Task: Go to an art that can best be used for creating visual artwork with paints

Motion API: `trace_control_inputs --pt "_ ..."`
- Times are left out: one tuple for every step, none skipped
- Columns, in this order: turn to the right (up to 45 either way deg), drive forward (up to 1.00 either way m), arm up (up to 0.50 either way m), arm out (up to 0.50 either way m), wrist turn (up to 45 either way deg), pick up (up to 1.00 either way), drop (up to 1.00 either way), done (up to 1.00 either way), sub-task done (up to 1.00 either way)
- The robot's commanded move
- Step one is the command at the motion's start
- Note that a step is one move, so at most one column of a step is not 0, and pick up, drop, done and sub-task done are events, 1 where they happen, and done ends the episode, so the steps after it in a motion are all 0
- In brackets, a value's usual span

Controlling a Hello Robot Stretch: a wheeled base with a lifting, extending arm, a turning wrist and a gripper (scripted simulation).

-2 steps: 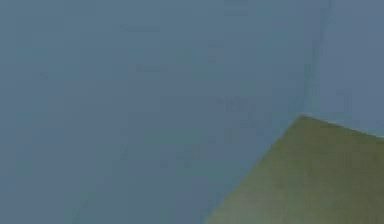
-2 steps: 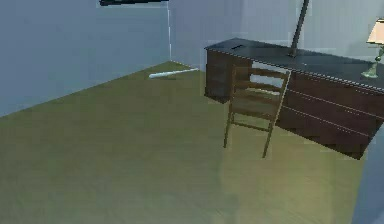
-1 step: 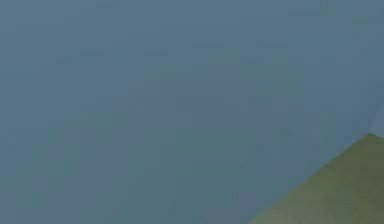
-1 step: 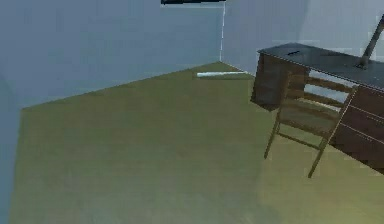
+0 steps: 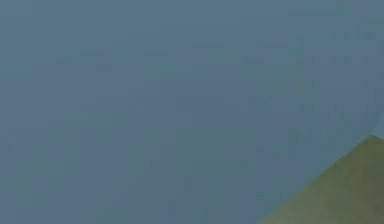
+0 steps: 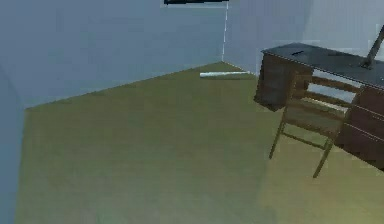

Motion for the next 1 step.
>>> trace_control_inputs --pt "-45.0 0.00 0.00 0.00 0.0 0.00 0.00 0.00 0.00"
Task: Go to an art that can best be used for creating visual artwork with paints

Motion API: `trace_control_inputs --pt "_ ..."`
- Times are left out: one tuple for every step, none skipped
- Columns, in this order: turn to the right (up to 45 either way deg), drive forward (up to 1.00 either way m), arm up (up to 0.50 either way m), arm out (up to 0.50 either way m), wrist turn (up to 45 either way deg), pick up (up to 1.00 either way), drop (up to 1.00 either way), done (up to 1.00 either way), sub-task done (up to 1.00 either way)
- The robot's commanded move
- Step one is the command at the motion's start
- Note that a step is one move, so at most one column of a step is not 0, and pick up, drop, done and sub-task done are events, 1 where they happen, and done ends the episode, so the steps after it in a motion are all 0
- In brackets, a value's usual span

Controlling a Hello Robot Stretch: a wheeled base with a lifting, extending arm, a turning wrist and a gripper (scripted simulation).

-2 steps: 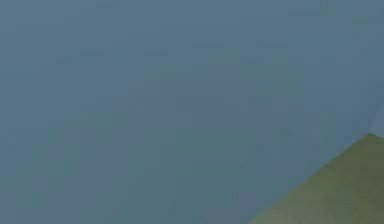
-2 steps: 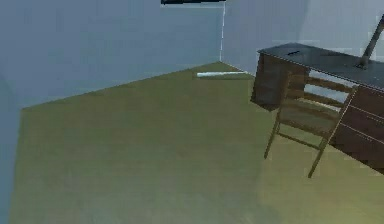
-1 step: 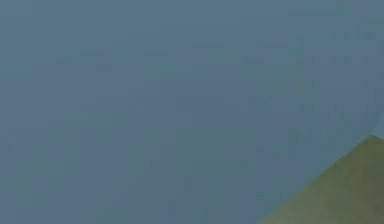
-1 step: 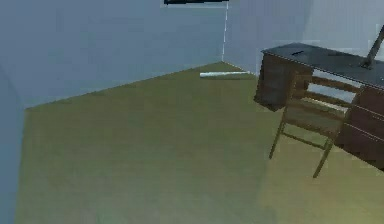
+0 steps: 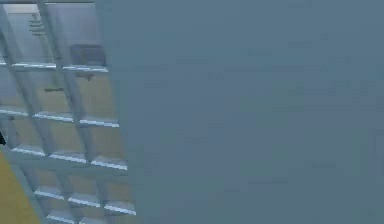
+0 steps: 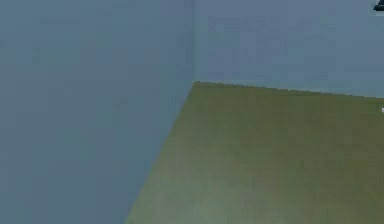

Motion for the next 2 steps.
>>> trace_control_inputs --pt "-45.0 0.00 0.00 0.00 0.0 0.00 0.00 0.00 0.00" --pt "-15.0 0.00 0.00 0.00 0.0 0.00 0.00 0.00 0.00"
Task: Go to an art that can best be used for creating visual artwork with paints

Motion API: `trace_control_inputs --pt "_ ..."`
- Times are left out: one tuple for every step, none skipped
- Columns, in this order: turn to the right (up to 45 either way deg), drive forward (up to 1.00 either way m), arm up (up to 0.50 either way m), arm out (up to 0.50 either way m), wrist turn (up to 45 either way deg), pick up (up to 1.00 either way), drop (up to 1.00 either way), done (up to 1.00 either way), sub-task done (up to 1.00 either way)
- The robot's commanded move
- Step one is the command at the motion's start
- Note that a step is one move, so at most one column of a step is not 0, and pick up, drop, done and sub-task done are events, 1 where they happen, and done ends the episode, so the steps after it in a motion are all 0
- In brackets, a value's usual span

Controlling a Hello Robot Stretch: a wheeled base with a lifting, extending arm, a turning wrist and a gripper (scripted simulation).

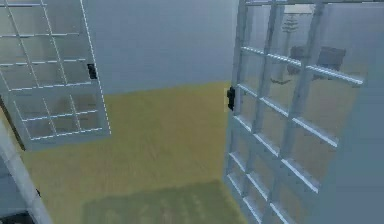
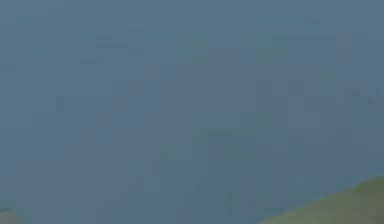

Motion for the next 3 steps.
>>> trace_control_inputs --pt "0.0 0.35 0.00 0.00 0.0 0.00 0.00 0.00 0.00" --pt "-18.0 0.00 0.00 0.00 0.0 0.00 0.00 0.00 0.00" --pt "0.0 1.00 0.00 0.00 0.0 0.00 0.00 0.00 0.00"
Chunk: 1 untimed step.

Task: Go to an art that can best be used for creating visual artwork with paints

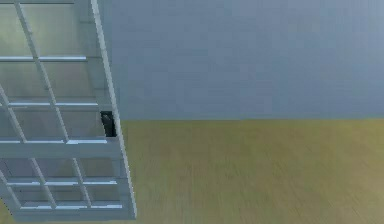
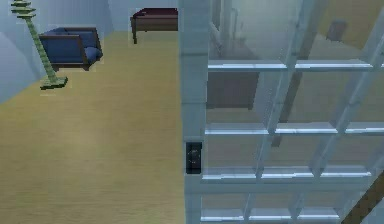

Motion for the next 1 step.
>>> trace_control_inputs --pt "-9.0 0.00 0.00 0.00 0.0 0.00 0.00 0.00 0.00"
